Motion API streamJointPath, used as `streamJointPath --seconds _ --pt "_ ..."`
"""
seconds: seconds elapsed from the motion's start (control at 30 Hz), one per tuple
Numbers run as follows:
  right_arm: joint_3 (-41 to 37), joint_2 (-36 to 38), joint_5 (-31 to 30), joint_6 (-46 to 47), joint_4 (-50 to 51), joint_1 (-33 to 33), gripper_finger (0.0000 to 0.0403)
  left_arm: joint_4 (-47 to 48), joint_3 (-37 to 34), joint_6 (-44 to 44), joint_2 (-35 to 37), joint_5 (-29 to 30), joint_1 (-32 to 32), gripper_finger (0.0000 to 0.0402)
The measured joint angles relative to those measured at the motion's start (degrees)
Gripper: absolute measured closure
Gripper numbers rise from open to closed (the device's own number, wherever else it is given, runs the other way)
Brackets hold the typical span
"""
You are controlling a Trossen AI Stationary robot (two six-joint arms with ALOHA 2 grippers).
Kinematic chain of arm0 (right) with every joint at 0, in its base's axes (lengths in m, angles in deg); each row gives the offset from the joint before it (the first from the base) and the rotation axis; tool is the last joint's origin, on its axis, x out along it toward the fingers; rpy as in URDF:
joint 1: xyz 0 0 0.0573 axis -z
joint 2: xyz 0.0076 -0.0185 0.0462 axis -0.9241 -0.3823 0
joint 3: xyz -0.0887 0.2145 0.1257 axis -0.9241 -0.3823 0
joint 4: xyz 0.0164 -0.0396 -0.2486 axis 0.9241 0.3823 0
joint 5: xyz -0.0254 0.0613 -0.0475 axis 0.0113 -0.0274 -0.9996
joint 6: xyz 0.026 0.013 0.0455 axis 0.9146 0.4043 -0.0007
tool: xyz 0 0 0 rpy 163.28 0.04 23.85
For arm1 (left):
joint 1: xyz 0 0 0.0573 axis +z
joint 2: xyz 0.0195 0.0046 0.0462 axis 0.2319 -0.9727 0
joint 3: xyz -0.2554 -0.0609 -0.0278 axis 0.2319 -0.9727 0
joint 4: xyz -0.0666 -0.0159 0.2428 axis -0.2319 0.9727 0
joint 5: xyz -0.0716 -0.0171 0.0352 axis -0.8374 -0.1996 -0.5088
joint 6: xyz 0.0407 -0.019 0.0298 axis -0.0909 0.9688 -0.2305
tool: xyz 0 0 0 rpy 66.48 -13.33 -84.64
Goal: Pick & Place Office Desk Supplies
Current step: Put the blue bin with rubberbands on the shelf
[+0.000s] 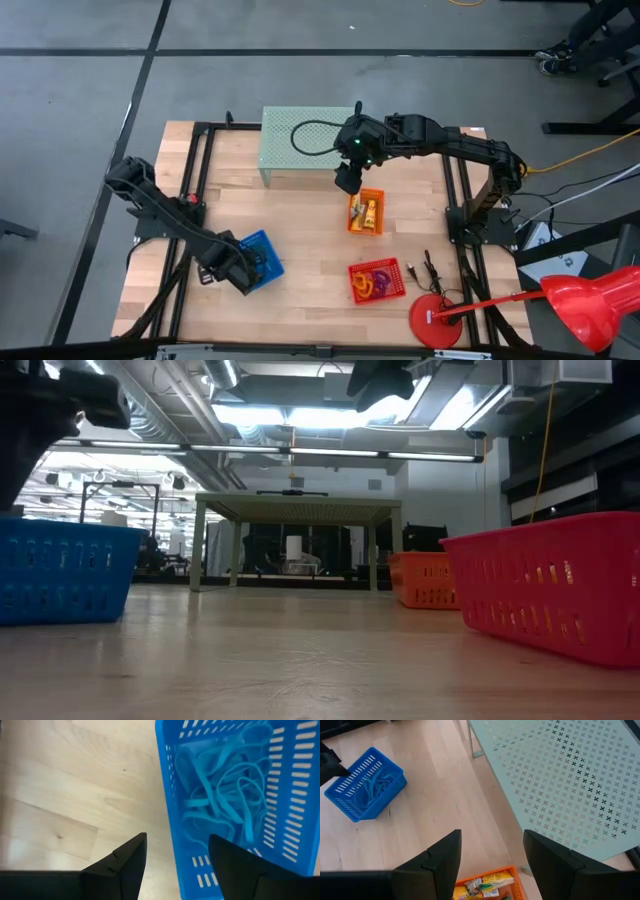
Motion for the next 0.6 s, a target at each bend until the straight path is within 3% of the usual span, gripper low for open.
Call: streamJointPath --seconds 0.37,0.6 --pt "0.0 0.0 0.0 0.4 0.0 0.0 0.0186 -1.9 -2.9 -0.5 -3.4 0.2 0.3 0.0194" --pt "0.0 0.0 0.0 0.8 0.0 0.0 0.0186 -15.3 -9.4 -0.8 -3.9 2.5 1.8 0.0194"
